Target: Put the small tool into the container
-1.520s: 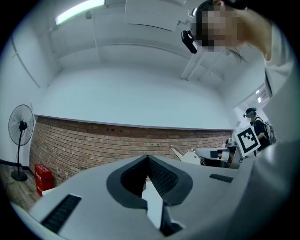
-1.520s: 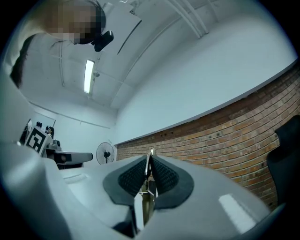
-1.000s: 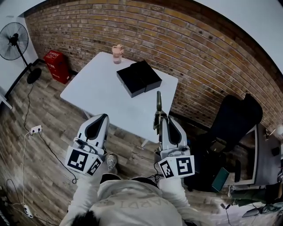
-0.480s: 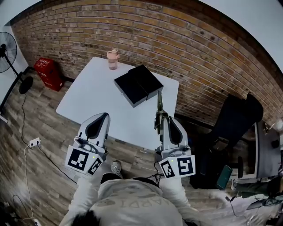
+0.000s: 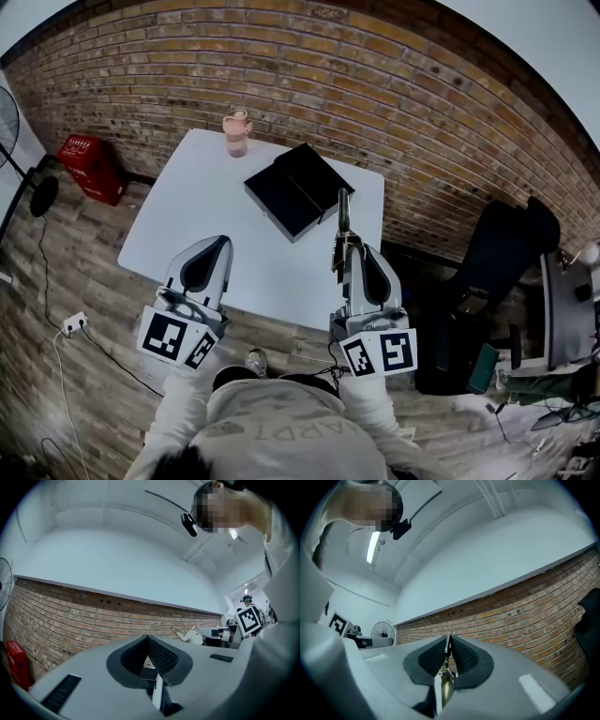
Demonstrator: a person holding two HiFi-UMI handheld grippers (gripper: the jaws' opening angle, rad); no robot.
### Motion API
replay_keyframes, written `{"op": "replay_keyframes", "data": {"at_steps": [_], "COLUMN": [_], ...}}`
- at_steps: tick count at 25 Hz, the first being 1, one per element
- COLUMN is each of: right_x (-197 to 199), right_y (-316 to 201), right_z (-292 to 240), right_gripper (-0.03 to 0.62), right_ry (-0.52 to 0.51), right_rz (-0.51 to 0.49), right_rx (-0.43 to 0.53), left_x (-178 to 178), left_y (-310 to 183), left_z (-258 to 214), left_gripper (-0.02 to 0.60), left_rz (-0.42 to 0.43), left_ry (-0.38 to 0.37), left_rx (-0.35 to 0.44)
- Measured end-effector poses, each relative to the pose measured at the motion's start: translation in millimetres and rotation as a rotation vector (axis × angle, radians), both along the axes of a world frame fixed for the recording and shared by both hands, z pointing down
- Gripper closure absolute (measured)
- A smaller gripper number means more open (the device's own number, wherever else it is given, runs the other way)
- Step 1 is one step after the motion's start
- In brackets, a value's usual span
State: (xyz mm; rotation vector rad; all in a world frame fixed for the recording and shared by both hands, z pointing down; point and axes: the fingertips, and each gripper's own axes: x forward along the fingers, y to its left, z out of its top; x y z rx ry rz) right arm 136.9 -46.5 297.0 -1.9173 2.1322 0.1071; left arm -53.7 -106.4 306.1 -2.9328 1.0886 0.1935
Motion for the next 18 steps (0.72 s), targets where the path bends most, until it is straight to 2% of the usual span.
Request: {"op": "replay_keyframes", "data": {"at_steps": [8, 18], "right_x": [-13.8, -12.6], "right_y": [-43.4, -113.3], "right_z": [0.4, 19.0], "right_gripper": [0.557, 0.557], "right_ry": [0.006, 0.048], "right_rz": [0.026, -0.026], "right_rx": [-0.016, -0.122], "left_x": [-14.5, -22.2], "left_y": [-45.3, -82.5], "left_z": [5.2, 20.9], "left_gripper": [0.577, 0.577], "left_rz": [0.048, 0.026], "left_ry": [-0.003, 0.003], "left_rx": [-0.003, -0.041]}}
